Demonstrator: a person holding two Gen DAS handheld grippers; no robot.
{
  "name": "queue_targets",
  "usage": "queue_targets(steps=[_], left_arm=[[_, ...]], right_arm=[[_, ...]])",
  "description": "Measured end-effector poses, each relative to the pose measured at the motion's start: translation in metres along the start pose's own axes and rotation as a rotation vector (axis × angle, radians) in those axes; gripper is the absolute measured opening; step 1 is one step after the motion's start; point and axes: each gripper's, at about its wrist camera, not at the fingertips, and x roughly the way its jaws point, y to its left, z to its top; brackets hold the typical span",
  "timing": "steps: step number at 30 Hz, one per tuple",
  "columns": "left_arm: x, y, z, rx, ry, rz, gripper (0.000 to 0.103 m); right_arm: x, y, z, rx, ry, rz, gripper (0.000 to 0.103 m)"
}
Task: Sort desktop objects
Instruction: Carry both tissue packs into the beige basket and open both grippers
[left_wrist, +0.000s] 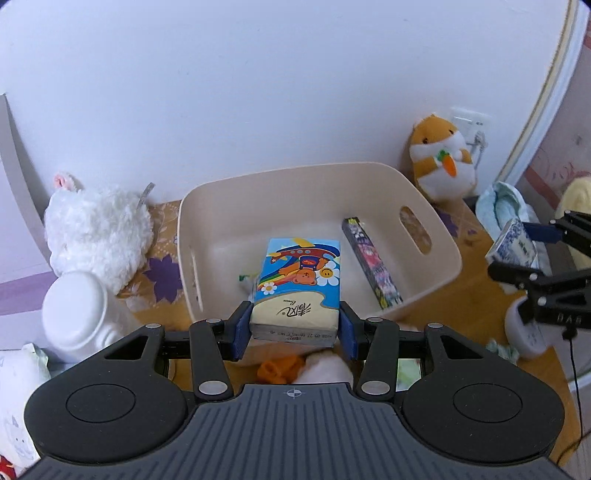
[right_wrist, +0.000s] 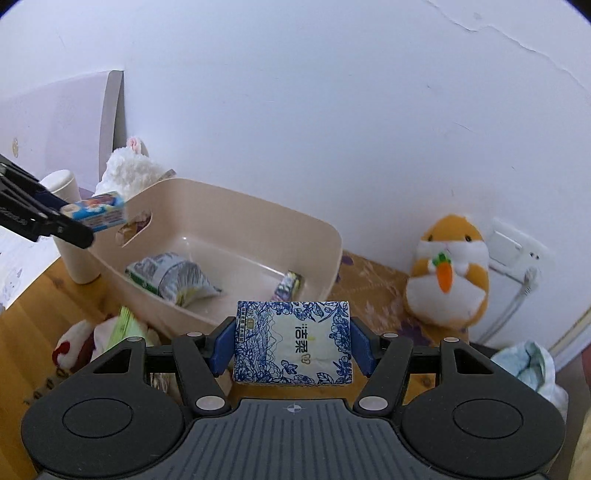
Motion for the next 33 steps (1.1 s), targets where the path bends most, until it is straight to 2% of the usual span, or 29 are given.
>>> queue_targets(steps=[4, 14, 17, 20, 25, 27, 28, 29, 30, 31, 33], left_arm=[[0.022, -0.007, 0.01, -0.006, 0.008, 0.06, 0.049], [0.075, -0.02, 0.015, 0.014, 0.089, 0.134, 0.049], [0.09, -0.018, 0.011, -0.014, 0.114, 0.202, 0.048], [0.099, -0.017, 0.007, -0.042, 0.135, 0.212, 0.048], [0.106, -0.017, 0.003, -0.025, 0.157, 0.238, 0.048], [0.106, -0.015, 0.002, -0.038, 0.165, 0.23, 0.048], [0.105, -0.014, 0.001, -0.045, 0.165, 0.219, 0.049], [0.104, -0.014, 0.001, -0.049, 0.165, 0.213, 0.057], [0.103, -0.013, 0.0, -0.052, 0.166, 0.209, 0.073], [0.102, -0.013, 0.0, -0.054, 0.164, 0.215, 0.08], [0.098, -0.014, 0.0, -0.056, 0.136, 0.24, 0.082]], right_arm=[[0.02, 0.008, 0.013, -0.02, 0.007, -0.015, 0.06], [0.078, 0.021, 0.029, 0.0, 0.062, 0.015, 0.06], [0.096, 0.027, 0.028, -0.033, 0.098, 0.01, 0.06], [0.109, 0.03, 0.028, -0.045, 0.121, 0.016, 0.06], [0.125, 0.035, 0.025, -0.06, 0.152, 0.019, 0.061], [0.127, 0.037, 0.022, -0.06, 0.16, 0.021, 0.068], [0.127, 0.038, 0.021, -0.058, 0.159, 0.021, 0.068], [0.127, 0.038, 0.02, -0.052, 0.154, 0.02, 0.071], [0.127, 0.037, 0.02, -0.046, 0.154, 0.019, 0.075], [0.124, 0.036, 0.019, -0.036, 0.154, 0.02, 0.077], [0.122, 0.033, 0.019, -0.025, 0.151, 0.038, 0.08]])
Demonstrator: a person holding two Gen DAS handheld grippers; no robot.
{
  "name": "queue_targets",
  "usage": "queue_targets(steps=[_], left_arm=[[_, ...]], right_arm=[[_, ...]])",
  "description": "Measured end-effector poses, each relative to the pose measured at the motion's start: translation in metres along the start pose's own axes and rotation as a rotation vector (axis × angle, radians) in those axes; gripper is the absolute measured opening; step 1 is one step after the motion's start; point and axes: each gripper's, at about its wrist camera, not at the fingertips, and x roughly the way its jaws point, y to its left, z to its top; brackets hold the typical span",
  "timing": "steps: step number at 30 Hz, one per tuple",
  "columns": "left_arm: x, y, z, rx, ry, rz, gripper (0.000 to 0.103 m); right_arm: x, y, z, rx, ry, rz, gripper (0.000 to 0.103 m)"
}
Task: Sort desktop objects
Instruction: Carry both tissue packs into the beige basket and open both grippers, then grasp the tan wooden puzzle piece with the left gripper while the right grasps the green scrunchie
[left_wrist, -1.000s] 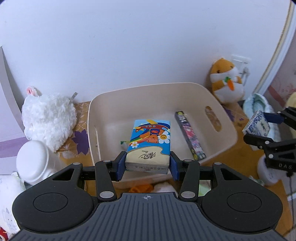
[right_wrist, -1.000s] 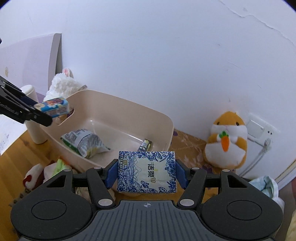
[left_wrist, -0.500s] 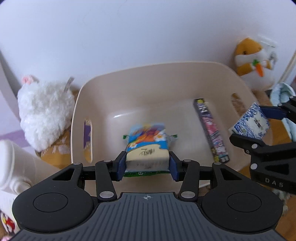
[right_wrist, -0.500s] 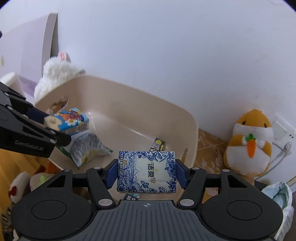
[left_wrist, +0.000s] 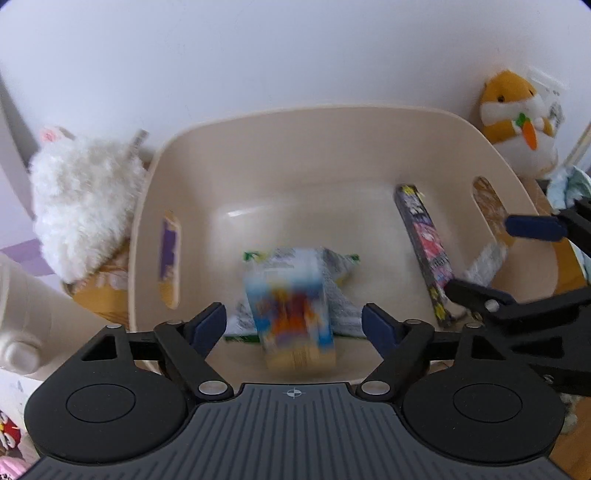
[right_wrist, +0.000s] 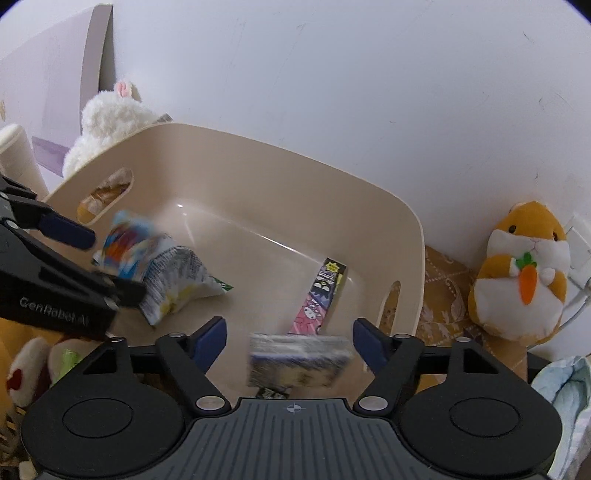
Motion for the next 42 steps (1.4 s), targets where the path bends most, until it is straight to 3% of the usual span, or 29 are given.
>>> queue_targets(steps=[3, 9, 17, 24, 42], left_arm=[[-0.003, 0.002, 0.0, -0.01, 0.002, -0.01, 0.083], [-0.02, 0.006, -0.004, -0.004, -0.036, 0.014, 0.084], [-0.051, 0.02, -0.015, -0.071, -0.072, -0.004, 0.085], [-0.082, 0.024, -0.047, -0.042, -0.108, 0.035, 0.085], [-0.073, 0.038, -0.152, -0.175, 0.133, -0.014, 0.085]], right_arm=[[-0.005, 0.001, -0.001, -0.028, -0.008, -0.014, 0.092], [-0.024, 0.005, -0.006, -0.067, -0.057, -0.077, 0.103], [-0.056, -0.006, -0.025, -0.004, -0.086, -0.128, 0.103], [-0.079, -0.019, -0.06, 0.07, -0.049, -0.115, 0.103], [-0.1, -0.032, -0.167, 0.168, 0.078, -0.154, 0.103]])
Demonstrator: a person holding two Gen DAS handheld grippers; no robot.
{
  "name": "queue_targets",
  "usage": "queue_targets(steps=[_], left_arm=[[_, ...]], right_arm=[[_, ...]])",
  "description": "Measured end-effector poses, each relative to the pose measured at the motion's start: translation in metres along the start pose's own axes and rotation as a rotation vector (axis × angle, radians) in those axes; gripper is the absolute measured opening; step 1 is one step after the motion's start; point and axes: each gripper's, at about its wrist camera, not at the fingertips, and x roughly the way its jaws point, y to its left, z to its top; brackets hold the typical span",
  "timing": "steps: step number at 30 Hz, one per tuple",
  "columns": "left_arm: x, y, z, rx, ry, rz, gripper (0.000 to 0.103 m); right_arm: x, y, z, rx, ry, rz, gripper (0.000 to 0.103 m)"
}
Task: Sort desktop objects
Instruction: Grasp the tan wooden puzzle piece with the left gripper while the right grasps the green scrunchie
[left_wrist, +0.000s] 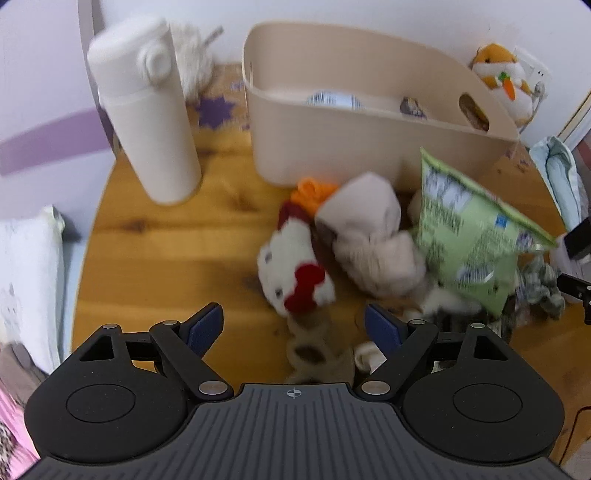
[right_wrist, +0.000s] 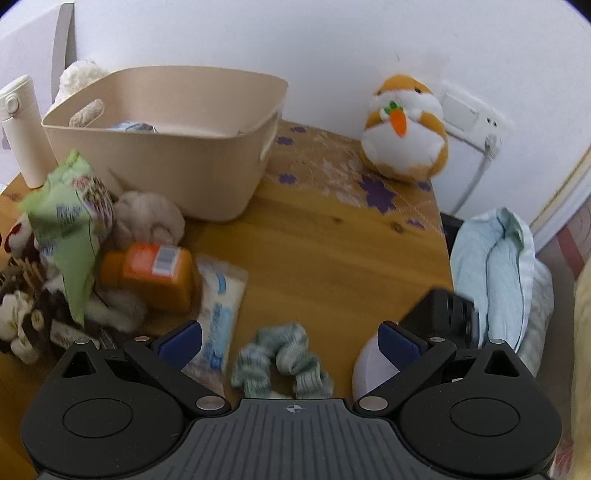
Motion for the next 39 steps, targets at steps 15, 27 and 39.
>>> queue_targets(steps=[15, 27, 39], left_arm=[[0.033, -0.001, -0.025, -0.082, 0.165, 0.037, 0.085], [0.043, 0.008, -0.033, -0.185, 0.201, 0.013, 0.085], [0.037, -0.005, -0.036, -0.117, 0.163, -0.007, 0.05]], right_arm=[[0.034, 0.007, -0.032, -0.075, 0.1, -0.053, 0.103], [0.048, 0.011, -0.04, -0.112, 0.098, -0.036, 0.102], [0.042, 0.008, -0.046, -0.055, 0.009, 0.035, 0.052]])
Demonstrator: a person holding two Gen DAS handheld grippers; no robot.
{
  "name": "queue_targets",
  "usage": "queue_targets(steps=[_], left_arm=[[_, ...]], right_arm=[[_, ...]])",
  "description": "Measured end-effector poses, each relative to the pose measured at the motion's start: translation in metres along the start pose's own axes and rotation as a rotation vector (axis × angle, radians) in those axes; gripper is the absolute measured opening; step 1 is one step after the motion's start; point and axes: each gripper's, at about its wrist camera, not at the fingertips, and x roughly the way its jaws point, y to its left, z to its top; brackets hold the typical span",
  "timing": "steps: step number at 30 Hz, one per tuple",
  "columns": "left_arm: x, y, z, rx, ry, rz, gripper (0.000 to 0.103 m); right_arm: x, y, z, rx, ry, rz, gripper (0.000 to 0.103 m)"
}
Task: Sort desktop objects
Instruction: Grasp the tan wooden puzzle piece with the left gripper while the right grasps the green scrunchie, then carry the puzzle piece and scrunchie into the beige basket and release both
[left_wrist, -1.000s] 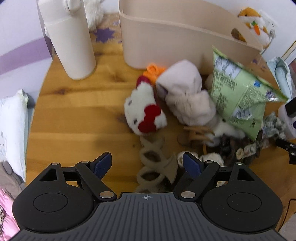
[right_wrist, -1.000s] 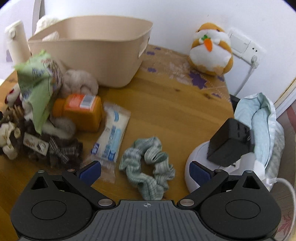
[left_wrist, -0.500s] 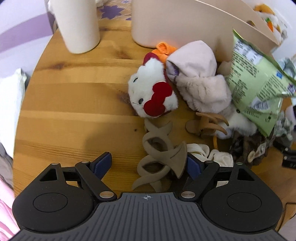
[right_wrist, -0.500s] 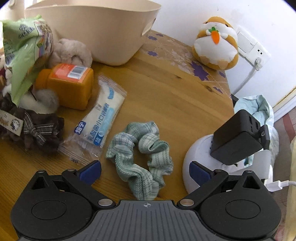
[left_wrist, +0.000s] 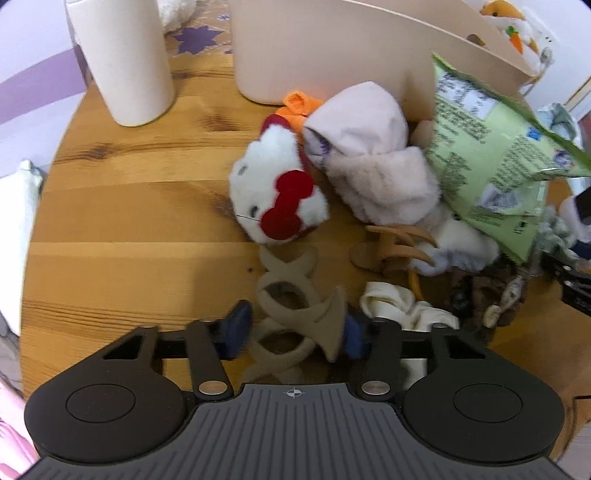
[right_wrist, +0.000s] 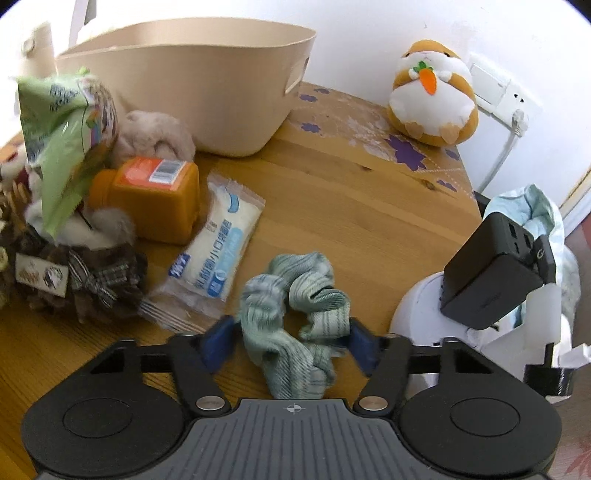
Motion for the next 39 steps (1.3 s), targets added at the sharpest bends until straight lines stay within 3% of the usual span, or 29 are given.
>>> queue_targets(steps=[3, 9, 22, 39], left_arm=[[-0.001, 0.001, -0.004, -0.004, -0.002, 0.002, 0.05], [-0.002, -0.001, -0.006, 0.004, 0.012, -0.003, 0.05], [-0.043, 0.005, 0.008, 0.006, -0.08, -0.034, 0.05], [-0.09, -0.015, 0.095, 0.096, -0.273, -0.035, 0.05]], right_arm=[[-0.003, 0.006, -0.001, -0.022, -0.001, -0.009, 0.035], [-0.011, 0.011, -0.004, -0.042, 0.013, 0.007, 0.027], [-0.058, -0.014, 0.009, 0.039, -0.107, 0.014, 0.025], [-0.084, -0.023, 0.091, -0.049, -0.296, 0.021, 0.026]])
